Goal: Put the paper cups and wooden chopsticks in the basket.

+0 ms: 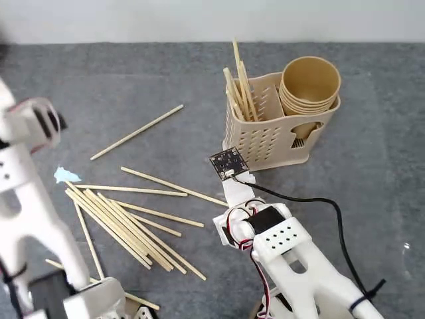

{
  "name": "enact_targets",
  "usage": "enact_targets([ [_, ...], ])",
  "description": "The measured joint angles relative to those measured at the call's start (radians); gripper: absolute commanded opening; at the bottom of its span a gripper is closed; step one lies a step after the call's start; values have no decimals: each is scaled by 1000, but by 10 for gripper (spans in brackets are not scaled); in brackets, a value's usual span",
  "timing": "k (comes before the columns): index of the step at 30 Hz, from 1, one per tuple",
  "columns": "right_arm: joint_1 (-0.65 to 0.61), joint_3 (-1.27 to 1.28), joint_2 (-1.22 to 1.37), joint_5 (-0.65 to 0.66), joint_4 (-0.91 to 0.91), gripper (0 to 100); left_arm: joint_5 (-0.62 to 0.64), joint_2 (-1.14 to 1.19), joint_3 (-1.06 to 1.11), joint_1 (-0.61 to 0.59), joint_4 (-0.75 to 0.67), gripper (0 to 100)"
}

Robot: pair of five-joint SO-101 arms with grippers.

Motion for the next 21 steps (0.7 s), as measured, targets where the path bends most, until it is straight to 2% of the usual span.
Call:
enact_targets([
  [6, 0, 0, 0, 0, 0, 182, -68, -184, 290, -112, 0, 217],
  [11, 0, 0, 0, 0, 0, 182, -149, -230, 500, -230, -9, 217],
  [17, 0, 0, 0, 0, 0, 182, -227, -230, 743, -407, -207, 217],
  [21, 0, 0, 0, 0, 0, 182, -308, -230, 899, -493, -287, 217],
])
